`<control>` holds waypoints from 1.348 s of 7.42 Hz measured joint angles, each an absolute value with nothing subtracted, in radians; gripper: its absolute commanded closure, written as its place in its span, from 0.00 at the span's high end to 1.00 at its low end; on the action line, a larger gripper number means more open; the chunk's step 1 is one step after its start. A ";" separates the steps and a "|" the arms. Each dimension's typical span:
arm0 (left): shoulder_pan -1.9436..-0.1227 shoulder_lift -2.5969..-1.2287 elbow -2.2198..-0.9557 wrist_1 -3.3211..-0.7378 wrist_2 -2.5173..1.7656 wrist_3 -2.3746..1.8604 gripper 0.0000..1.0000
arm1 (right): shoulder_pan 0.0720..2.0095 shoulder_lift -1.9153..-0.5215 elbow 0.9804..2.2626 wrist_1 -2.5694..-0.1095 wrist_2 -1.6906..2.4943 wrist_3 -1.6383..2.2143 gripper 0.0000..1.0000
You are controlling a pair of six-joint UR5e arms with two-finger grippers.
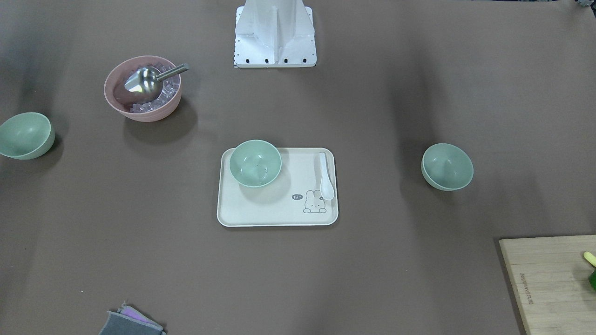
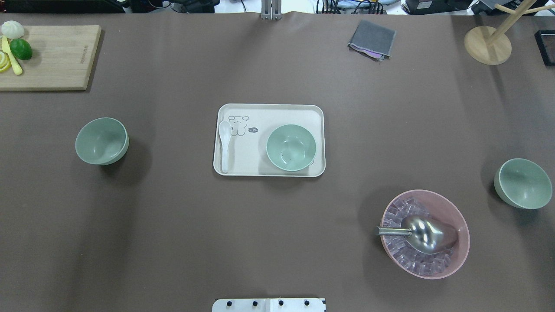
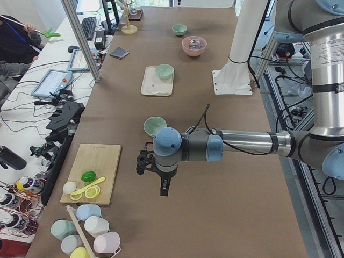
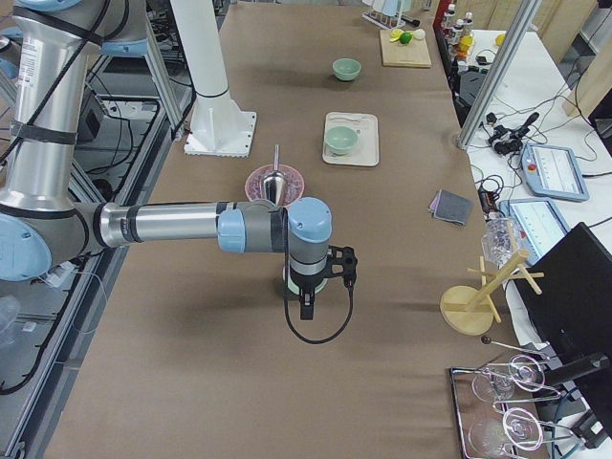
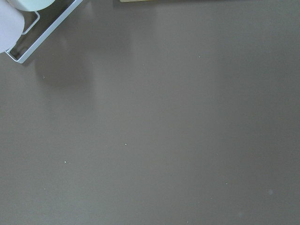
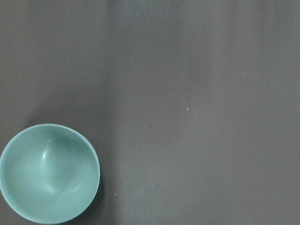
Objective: Stack green bowls together
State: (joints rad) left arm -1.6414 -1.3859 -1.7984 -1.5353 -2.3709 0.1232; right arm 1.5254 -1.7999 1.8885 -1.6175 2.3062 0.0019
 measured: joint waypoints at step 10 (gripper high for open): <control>-1.604 -1.461 -1.763 -1.743 -2.406 0.120 0.98 | 1.523 -1.760 1.829 -1.300 2.396 0.009 1.00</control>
